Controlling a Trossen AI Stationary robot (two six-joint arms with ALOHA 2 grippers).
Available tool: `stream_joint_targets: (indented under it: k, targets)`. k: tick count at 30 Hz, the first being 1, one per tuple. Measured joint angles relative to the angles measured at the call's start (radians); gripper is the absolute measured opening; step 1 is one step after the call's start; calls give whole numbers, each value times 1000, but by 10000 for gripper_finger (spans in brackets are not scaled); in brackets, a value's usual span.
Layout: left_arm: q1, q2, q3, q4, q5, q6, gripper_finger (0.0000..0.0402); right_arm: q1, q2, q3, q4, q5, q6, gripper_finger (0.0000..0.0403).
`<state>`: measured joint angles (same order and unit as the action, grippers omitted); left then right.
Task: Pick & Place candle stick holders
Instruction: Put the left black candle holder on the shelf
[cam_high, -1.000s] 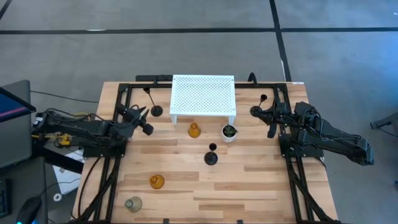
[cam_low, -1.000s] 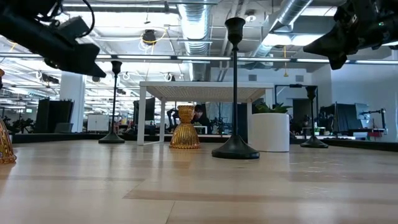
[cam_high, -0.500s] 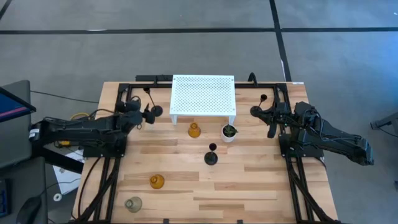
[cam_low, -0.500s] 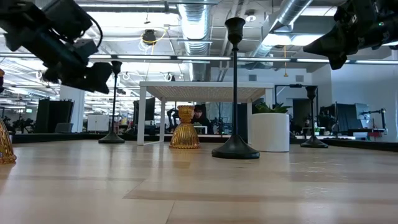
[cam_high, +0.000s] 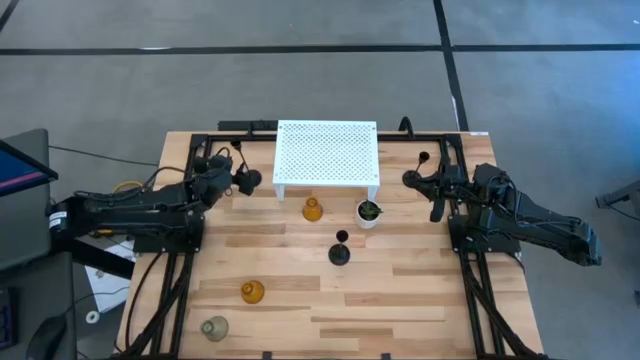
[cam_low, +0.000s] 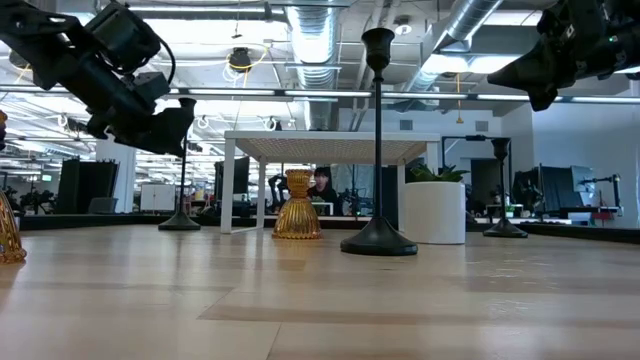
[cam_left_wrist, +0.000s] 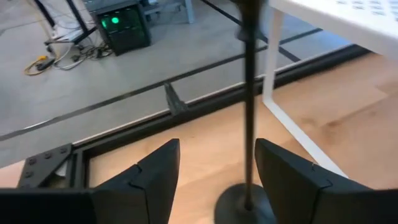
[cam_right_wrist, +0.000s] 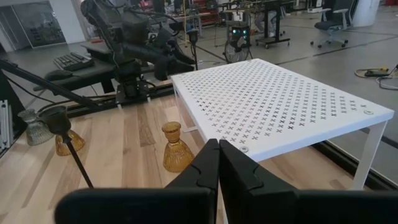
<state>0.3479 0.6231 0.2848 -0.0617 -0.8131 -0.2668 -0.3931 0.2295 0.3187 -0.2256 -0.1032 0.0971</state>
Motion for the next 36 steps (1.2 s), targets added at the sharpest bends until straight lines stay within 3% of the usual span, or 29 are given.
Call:
stream_joint_targets:
  k: [14,26,36]
  targets:
    - [116,46,0,119,198,24,241,0,0,0,-1,0,0,0]
    - [183,224,-1,265,202,24,270,0,0,0,-1,0,0,0]
    - [185,244,-1,268,201,24,244,0,0,0,0,0,0,0]
